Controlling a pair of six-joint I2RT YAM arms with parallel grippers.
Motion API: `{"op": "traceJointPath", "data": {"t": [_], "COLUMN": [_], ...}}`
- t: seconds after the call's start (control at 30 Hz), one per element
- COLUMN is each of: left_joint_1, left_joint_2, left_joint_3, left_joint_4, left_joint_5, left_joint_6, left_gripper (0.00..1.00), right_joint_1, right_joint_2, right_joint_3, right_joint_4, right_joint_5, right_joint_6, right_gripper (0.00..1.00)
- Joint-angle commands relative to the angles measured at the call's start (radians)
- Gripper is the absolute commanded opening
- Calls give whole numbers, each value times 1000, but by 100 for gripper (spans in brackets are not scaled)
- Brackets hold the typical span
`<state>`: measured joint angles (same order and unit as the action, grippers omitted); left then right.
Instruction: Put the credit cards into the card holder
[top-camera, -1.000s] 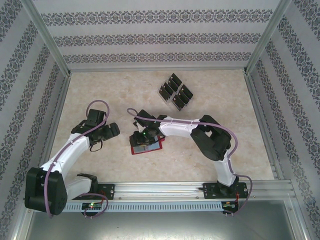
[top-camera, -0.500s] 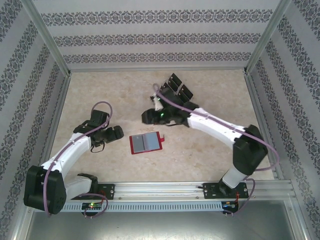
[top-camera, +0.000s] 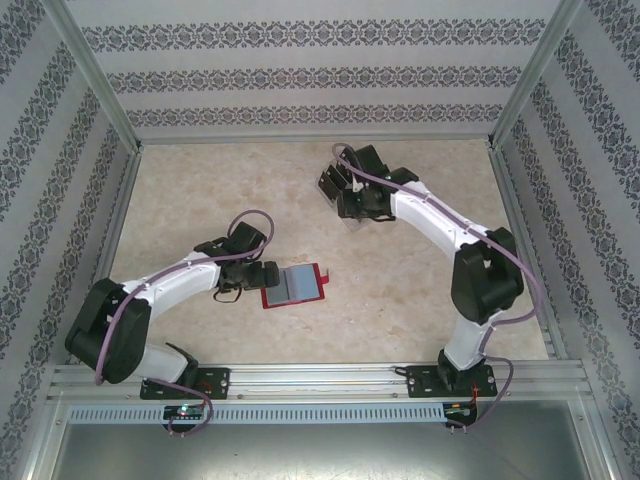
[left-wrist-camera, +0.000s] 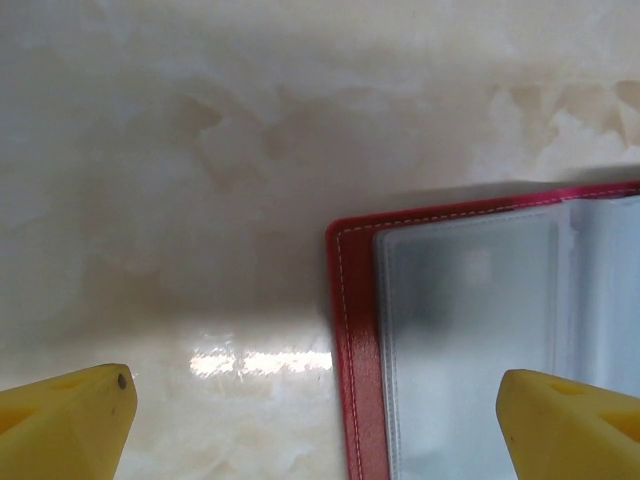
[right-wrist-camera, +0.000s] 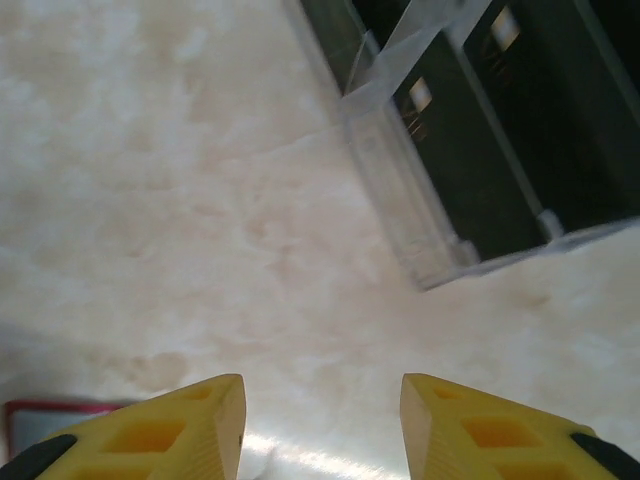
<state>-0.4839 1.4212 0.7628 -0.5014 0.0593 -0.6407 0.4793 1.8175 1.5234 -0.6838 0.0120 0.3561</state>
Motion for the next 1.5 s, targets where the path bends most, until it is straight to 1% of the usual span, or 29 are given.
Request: {"op": "traceJointPath", "data": {"t": [0.0, 0.17, 0.33, 0.6, 0.87, 0.97, 1.2, 1.47], "left_joint_1": [-16, -21, -23, -23, -24, -24, -24, -26], "left_joint_2": [23, 41, 41, 42, 46, 44, 40, 34], "left_joint_3": [28, 25, 12, 0, 5, 4, 1, -4], "left_joint_4": [23, 27, 30, 43, 46, 47, 46, 45], "left_joint_5": [-46, -48, -48, -46, -45, -45, -49, -51], "left_joint_6": [-20, -20, -21, -26, -27, -27, -32, -35], "left_gripper": [93, 94, 94, 94, 94, 94, 94, 94], "right_joint_1": [-8, -24, -36, -40, -45, -45, -47, -48], "right_joint_2": [67, 184, 266, 341, 371, 367, 347, 341], "right_joint_3": [104, 224, 300, 358, 372, 364, 347, 337], "right_joint_4": [-90, -137, -150, -169, -177, -176, -171, -168], "right_joint_5": [129, 202, 211, 221, 188, 181, 135, 110], "right_joint_6": [-109, -170, -202, -224, -236, -234, -229, -222], "right_gripper": [45, 42, 38, 38, 38, 37, 26, 18]}}
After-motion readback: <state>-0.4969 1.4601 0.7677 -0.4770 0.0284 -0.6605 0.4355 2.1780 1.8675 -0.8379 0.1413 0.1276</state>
